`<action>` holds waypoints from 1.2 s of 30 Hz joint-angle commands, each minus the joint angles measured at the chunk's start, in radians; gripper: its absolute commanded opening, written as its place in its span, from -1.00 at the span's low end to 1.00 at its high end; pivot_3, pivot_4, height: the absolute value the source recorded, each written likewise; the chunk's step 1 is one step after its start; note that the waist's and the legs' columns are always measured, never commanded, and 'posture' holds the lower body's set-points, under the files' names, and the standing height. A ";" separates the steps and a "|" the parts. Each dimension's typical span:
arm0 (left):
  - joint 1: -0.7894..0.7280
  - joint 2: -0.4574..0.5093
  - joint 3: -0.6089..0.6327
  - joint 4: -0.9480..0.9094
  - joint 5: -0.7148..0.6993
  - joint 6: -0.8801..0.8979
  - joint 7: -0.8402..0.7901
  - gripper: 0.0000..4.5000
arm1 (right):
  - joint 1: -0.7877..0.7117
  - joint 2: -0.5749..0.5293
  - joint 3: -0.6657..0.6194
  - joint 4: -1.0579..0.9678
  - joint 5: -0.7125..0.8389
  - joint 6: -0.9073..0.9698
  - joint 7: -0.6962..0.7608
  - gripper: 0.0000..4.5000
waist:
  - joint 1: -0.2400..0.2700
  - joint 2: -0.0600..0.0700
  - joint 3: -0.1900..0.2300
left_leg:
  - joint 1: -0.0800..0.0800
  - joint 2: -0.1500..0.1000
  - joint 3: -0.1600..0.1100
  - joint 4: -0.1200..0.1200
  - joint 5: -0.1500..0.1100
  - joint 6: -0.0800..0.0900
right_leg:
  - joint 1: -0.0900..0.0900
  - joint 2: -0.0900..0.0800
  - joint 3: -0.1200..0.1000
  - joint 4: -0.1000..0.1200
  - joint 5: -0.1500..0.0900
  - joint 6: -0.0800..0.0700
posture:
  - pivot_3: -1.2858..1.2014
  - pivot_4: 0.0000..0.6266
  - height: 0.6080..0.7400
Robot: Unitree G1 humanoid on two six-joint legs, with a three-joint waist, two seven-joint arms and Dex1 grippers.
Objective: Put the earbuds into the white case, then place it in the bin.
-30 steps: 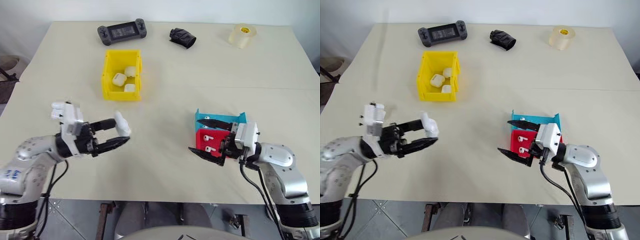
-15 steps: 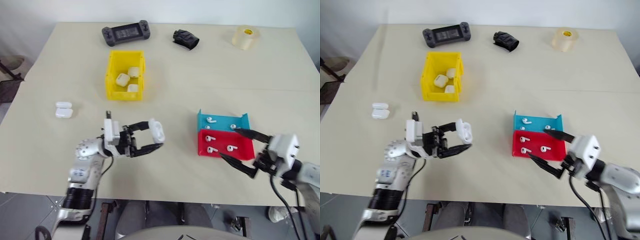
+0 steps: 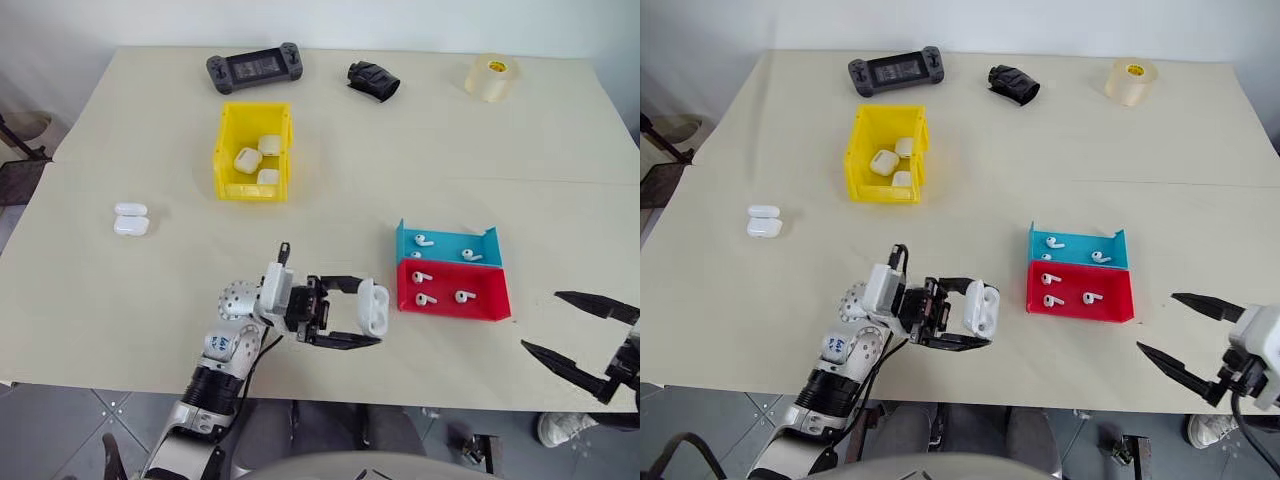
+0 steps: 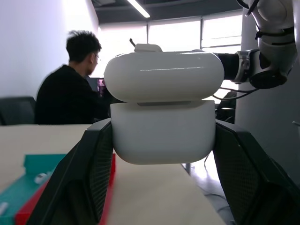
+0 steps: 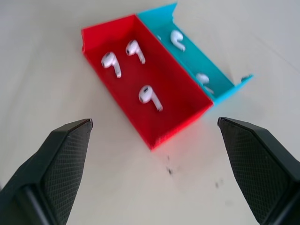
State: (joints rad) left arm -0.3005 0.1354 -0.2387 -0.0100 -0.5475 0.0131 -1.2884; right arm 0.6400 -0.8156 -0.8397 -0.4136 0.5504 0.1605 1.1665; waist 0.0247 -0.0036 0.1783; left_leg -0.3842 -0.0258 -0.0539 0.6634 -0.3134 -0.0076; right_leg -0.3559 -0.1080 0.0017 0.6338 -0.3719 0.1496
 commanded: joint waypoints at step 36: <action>0.009 0.039 0.048 -0.042 -0.082 -0.097 -0.177 0.24 | -0.921 -0.529 1.009 -0.085 -0.184 0.586 -0.129 1.00 | -0.003 0.003 -0.001 | -0.006 -0.004 -0.007 0.000 0.000 0.001 | -0.001 -0.005 -0.010 -0.007 0.001 0.001 | 0.03 -0.52 1.00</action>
State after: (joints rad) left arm -0.3009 0.1748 -0.1839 -0.0021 -0.6203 -0.0779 -1.4657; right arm -0.2565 -1.3487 0.1557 -0.5140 0.4062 0.7721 1.0156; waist 0.0221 -0.0008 0.1771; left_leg -0.3900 -0.0295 -0.0609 0.6637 -0.3134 -0.0070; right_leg -0.3573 -0.1127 -0.0080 0.6274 -0.3710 0.1508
